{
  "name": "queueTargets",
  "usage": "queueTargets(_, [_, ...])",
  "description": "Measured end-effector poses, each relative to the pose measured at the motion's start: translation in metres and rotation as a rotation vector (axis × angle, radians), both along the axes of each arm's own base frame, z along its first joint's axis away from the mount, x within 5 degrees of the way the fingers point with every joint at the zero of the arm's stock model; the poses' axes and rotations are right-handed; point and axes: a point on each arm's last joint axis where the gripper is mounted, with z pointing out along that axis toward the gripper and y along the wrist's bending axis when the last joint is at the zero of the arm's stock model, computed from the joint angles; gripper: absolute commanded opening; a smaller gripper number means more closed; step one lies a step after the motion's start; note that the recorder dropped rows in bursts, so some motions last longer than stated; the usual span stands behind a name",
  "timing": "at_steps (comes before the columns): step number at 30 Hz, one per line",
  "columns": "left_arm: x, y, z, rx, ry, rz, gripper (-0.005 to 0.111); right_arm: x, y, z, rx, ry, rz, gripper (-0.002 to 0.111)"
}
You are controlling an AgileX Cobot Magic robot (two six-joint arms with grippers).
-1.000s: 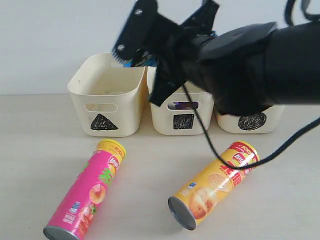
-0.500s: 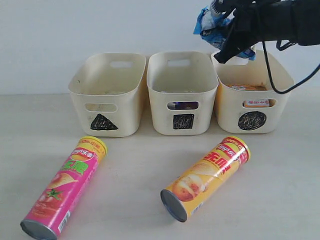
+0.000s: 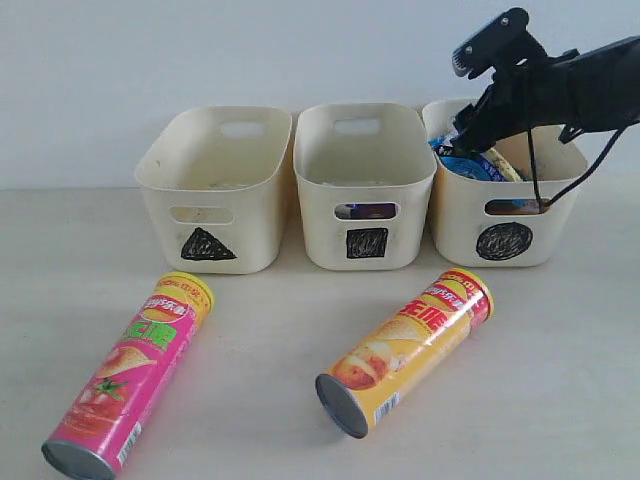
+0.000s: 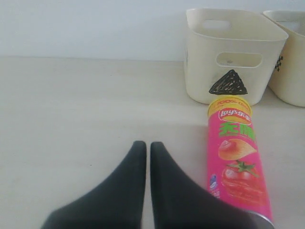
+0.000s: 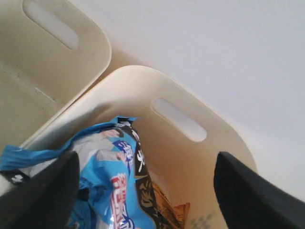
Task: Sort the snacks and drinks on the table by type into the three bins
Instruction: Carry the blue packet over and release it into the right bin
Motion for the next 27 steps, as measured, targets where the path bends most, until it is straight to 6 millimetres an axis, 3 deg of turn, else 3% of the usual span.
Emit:
queueTargets(3, [0.000, 0.000, 0.000, 0.000, 0.000, 0.000, 0.004, -0.001, -0.002, 0.009, 0.008, -0.022, -0.026, 0.070])
queueTargets(4, [0.000, 0.000, 0.000, 0.000, 0.000, 0.000, 0.004, -0.002, -0.003, 0.013, 0.015, -0.030, -0.037, 0.063])
queueTargets(6, [0.000, 0.000, 0.000, 0.000, 0.000, 0.000, 0.004, -0.011, -0.005, 0.042, 0.081, -0.086, -0.072, 0.039])
queueTargets(7, [0.000, 0.000, 0.000, 0.000, 0.000, 0.000, 0.004, -0.015, -0.005, 0.054, 0.125, -0.102, -0.080, 0.018])
queueTargets(9, [0.000, 0.000, 0.000, 0.000, 0.000, 0.000, 0.004, -0.025, -0.003, 0.077, 0.233, -0.118, -0.068, -0.001])
queueTargets(13, [0.000, 0.000, 0.000, 0.000, 0.000, 0.000, 0.004, -0.038, 0.009, 0.091, 0.376, -0.057, 0.044, 0.001])
queueTargets(20, [0.000, 0.000, 0.000, 0.000, 0.000, 0.000, 0.004, -0.064, 0.033, 0.073, 0.319, 0.249, 0.368, 0.001])
queueTargets(23, [0.000, 0.000, 0.000, 0.000, 0.000, 0.000, 0.004, -0.074, 0.028, 0.066, 0.219, 0.388, 0.360, 0.001])
queueTargets(27, [0.000, 0.000, 0.000, 0.000, 0.000, 0.000, 0.004, -0.082, 0.010, 0.066, 0.102, 0.478, 0.188, 0.001])
